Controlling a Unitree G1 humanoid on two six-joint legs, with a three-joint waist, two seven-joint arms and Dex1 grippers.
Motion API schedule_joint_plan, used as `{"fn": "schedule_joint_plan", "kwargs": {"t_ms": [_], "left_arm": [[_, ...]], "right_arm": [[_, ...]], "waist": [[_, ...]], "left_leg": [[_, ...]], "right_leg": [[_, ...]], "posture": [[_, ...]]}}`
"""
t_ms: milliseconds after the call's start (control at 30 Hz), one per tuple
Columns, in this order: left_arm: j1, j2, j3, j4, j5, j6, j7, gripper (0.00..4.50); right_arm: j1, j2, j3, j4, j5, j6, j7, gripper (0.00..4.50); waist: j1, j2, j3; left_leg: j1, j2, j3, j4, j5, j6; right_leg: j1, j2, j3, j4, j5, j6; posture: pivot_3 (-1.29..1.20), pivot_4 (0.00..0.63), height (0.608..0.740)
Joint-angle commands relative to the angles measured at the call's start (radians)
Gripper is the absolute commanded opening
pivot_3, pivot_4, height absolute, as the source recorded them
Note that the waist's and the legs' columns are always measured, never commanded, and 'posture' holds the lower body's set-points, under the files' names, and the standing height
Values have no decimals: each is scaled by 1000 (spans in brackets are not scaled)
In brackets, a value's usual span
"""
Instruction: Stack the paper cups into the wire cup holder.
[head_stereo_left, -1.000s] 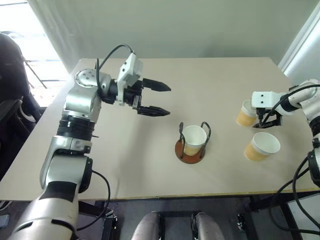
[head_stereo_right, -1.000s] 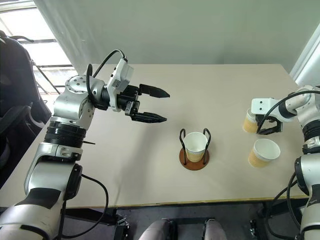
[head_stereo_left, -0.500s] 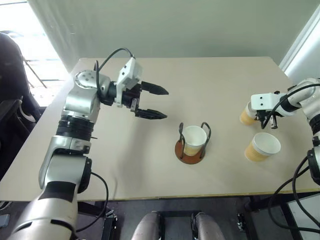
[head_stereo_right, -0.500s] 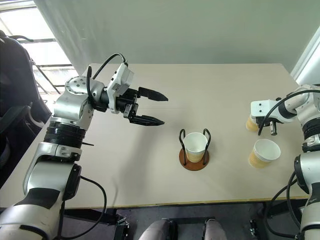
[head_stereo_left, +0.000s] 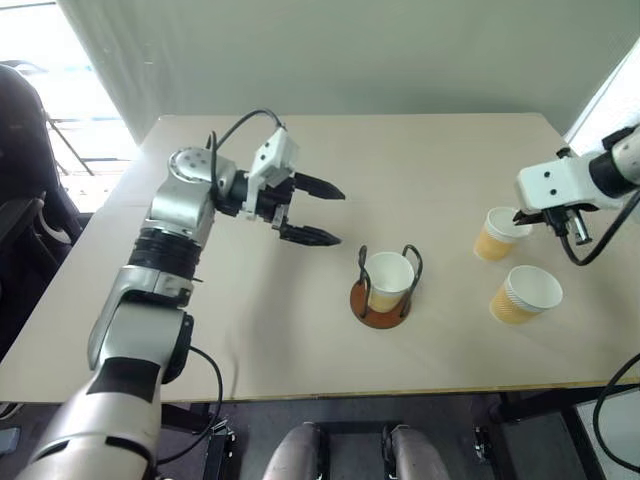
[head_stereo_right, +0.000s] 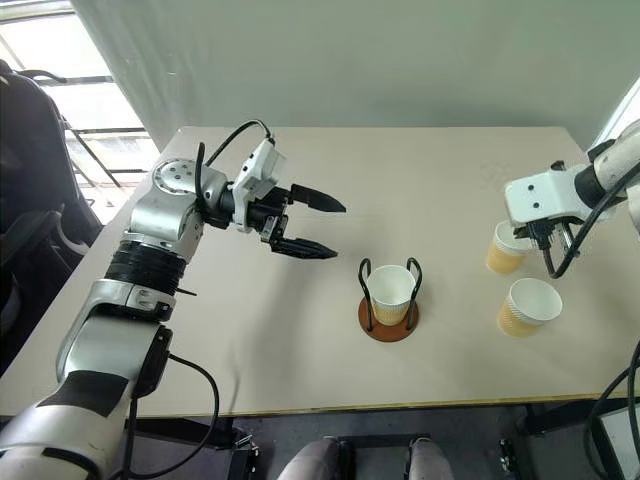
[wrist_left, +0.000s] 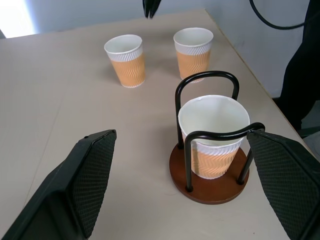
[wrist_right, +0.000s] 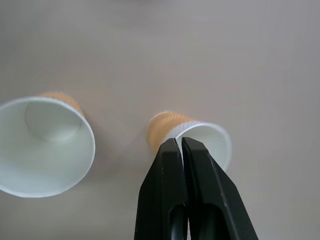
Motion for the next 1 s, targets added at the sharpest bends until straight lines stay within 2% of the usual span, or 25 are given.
{"fn": "schedule_joint_plan", "kwargs": {"t_ms": [33,167,300,400,500,1000], "left_arm": [[-40,-7,0,18,-12,-37,-37,4500],[-53,-19,-2,43,-13,-53,-37,4500],[-60,-24,-3,58,-12,-62,-37,4500],[-60,-20,-4,57,-14,-60,-37,4500],[-58,-16,0,56,-12,-58,-37,4500],[-25,9,22,-11,-12,-15,-37,4500]], "right_arm": [[-7,-27,-20,-83,38,49,5,38],[5,-33,-24,-113,41,76,5,38],[6,-16,-23,-48,-11,48,-24,38],[-8,-12,-9,55,-70,-29,-74,624],[-3,9,-3,115,-101,-73,-100,1559],[-77,161,97,502,-324,-301,-317,1559]], "waist": [[0,0,0],[1,0,0],[0,0,0],[1,0,0],[0,0,0],[-1,0,0]], "left_leg": [[0,0,0,0,0,0],[0,0,0,0,2,1],[-1,0,0,1,3,2],[-1,0,0,1,3,3],[-1,0,0,1,4,3],[0,0,0,1,3,3]], "right_leg": [[0,0,0,0,0,0],[0,0,0,-1,0,0],[0,0,0,-1,0,0],[0,0,0,0,0,1],[0,0,0,0,1,2],[0,0,1,1,4,6]], "posture": [[0,150,740],[0,150,740],[0,150,740],[0,150,740],[0,150,740],[0,150,740]]}}
